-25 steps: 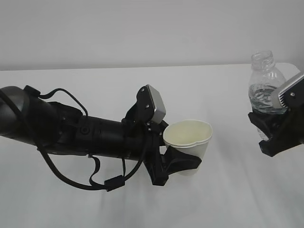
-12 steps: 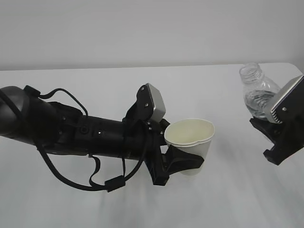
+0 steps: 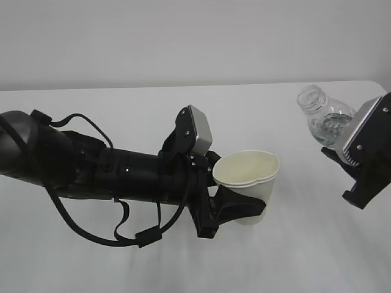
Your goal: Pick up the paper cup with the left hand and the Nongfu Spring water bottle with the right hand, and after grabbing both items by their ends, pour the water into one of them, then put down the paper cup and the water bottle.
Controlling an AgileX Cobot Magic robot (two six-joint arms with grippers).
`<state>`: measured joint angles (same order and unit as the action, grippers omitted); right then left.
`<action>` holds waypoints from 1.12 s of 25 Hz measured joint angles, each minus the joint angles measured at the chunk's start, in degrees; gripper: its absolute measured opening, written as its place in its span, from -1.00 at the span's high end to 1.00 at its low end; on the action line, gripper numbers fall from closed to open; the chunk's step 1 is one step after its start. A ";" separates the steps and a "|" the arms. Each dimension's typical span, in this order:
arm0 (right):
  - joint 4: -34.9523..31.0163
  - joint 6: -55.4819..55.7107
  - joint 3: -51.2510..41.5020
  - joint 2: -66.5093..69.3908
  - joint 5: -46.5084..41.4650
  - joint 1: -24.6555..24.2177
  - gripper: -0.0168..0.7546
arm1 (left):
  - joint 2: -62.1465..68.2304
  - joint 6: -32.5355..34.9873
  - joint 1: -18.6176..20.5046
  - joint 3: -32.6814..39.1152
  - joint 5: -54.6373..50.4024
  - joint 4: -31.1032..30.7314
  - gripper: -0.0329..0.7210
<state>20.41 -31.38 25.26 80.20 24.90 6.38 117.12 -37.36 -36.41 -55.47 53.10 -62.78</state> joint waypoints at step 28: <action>-0.10 -14.36 0.00 0.00 0.33 0.00 -0.06 | 0.00 0.00 -3.20 0.00 -3.42 -1.00 -0.18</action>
<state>20.31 -45.74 25.26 80.20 25.23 6.38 117.12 -37.36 -39.62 -55.47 49.68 -63.78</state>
